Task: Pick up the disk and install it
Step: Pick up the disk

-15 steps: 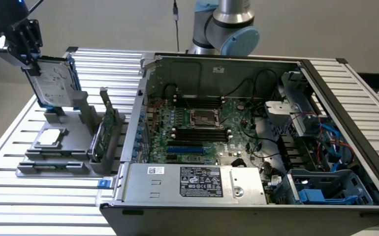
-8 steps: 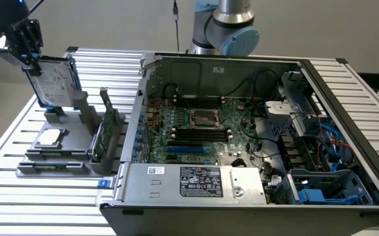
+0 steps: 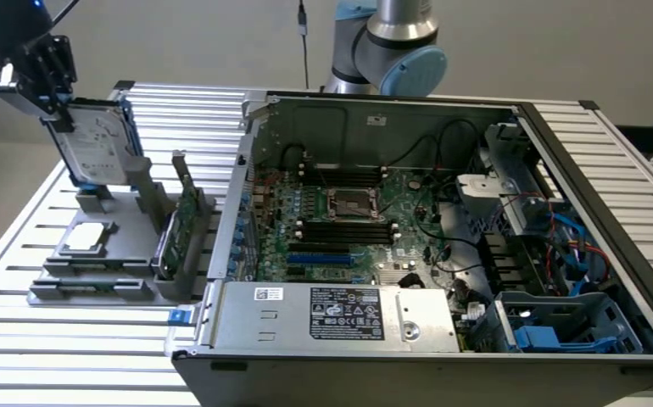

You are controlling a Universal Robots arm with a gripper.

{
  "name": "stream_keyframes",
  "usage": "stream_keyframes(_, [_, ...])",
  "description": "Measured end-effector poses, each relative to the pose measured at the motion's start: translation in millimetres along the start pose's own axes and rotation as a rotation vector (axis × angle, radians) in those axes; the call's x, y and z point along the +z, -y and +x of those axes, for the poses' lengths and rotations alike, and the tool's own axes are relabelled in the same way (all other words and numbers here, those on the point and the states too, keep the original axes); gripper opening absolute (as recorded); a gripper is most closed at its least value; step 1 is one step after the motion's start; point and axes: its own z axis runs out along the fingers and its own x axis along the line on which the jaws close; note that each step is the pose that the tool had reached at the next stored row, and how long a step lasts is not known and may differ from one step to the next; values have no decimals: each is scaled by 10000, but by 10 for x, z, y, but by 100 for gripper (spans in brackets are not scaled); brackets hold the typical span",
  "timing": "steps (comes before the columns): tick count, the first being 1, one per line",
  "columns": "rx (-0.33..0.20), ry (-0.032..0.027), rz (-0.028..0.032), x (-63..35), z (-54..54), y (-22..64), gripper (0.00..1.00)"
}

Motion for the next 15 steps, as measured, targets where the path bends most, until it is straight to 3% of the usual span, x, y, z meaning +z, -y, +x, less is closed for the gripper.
stream_keyframes(7, [-1,-8,158,34,0,-1,33])
stream_keyframes(15, [-2,-10,189,79,0,-3,33])
